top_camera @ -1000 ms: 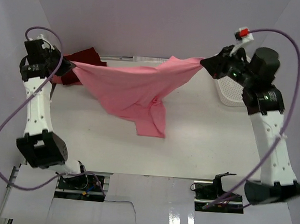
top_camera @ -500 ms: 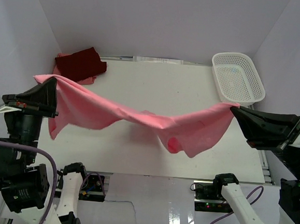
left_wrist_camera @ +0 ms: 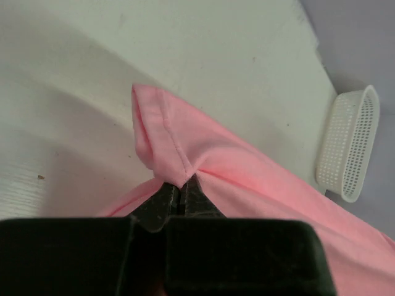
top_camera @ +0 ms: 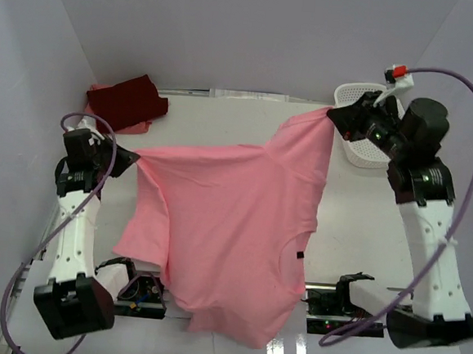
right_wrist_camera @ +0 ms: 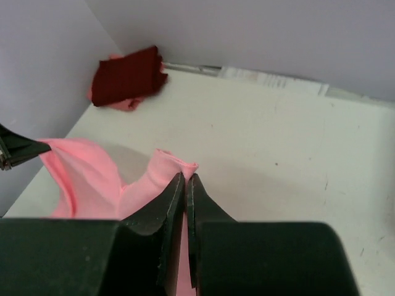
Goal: Fold and stack the t-shirts
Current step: Flatten out the tshirt
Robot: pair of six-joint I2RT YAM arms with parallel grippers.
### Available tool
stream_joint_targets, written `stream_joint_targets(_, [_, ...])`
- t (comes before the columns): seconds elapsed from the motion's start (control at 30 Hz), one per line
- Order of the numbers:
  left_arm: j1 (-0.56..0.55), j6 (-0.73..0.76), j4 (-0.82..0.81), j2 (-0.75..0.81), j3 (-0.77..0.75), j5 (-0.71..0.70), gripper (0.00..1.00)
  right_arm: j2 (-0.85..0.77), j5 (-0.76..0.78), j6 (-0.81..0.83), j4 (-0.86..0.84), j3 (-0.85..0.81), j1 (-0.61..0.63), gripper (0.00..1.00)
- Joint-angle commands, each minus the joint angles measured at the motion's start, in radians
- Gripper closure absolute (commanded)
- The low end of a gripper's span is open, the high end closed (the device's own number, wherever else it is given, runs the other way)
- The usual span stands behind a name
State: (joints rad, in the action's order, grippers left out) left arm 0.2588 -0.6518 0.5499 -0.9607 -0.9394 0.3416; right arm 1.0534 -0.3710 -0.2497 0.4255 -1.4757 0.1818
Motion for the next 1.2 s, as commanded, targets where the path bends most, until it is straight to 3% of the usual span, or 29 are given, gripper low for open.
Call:
stream_joint_targets(0.0, [-0.024,-0.043,-0.16,-0.093,0.008,0.083,1.0,0.139,-0.067,-0.039,-0.08,-0.047,-0.074,0.92])
stream_joint_targets(0.1, [-0.15,-0.061,-0.202,-0.28,-0.113,-0.025,1.0,0.354,-0.169,-0.06,-0.091,-0.246,-0.128,0.92])
stream_joint_targets(0.17, [-0.199,-0.091,-0.237,-0.428,-0.255,-0.018,1.0,0.475,-0.235,-0.048,-0.051,-0.424,-0.127,0.92])
stream_joint_targets(0.23, [-0.217,-0.124,-0.237,-0.534,-0.381,0.013,1.0,0.63,-0.294,-0.048,-0.007,-0.706,-0.12,0.92])
stream_joint_targets(0.27, [-0.223,-0.135,-0.235,-0.621,-0.506,0.034,1.0,0.725,-0.324,-0.054,0.007,-0.804,-0.117,0.92])
stream_joint_targets(0.33, [-0.23,-0.151,-0.237,-0.664,-0.6,0.043,1.0,0.795,-0.38,-0.083,0.009,-1.034,-0.119,0.92])
stream_joint_targets(0.4, [-0.233,-0.146,-0.297,-0.655,-0.647,0.04,1.0,0.806,-0.419,-0.131,-0.043,-1.065,-0.136,0.92])
stream_joint_targets(0.5, [-0.233,-0.131,-0.359,-0.604,-0.629,0.036,1.0,0.693,-0.462,-0.129,-0.16,-0.84,-0.143,0.92])
stream_joint_targets(0.53, [-0.233,-0.125,-0.376,-0.587,-0.578,0.051,1.0,0.654,-0.477,-0.117,-0.194,-0.654,-0.142,0.92])
stream_joint_targets(0.63, [-0.233,-0.095,-0.508,-0.48,-0.387,0.091,1.0,0.423,-0.456,-0.066,-0.275,-0.308,-0.142,0.92])
stream_joint_targets(0.67, [-0.233,-0.08,-0.524,-0.454,-0.345,0.114,1.0,0.352,-0.45,-0.054,-0.325,-0.09,-0.142,0.92])
stream_joint_targets(0.83, [-0.25,-0.048,-0.437,-0.334,-0.049,0.217,1.0,0.035,-0.297,-0.078,-0.211,0.394,-0.125,0.92])
stream_joint_targets(0.9, [-0.285,-0.045,-0.319,-0.314,0.063,0.237,1.0,-0.084,-0.27,-0.108,-0.141,0.597,-0.108,0.92])
stream_joint_targets(0.93, [-0.286,-0.063,-0.3,-0.305,0.108,0.249,1.0,-0.126,-0.184,-0.115,-0.111,0.651,-0.091,0.92])
stream_joint_targets(1.03, [-0.294,-0.114,-0.214,-0.268,0.258,0.298,1.0,-0.272,-0.122,-0.118,0.059,0.775,-0.067,0.92])
stream_joint_targets(1.17, [-0.296,-0.092,-0.141,-0.19,0.306,0.239,1.0,-0.377,-0.037,-0.103,0.209,0.72,-0.065,0.92])
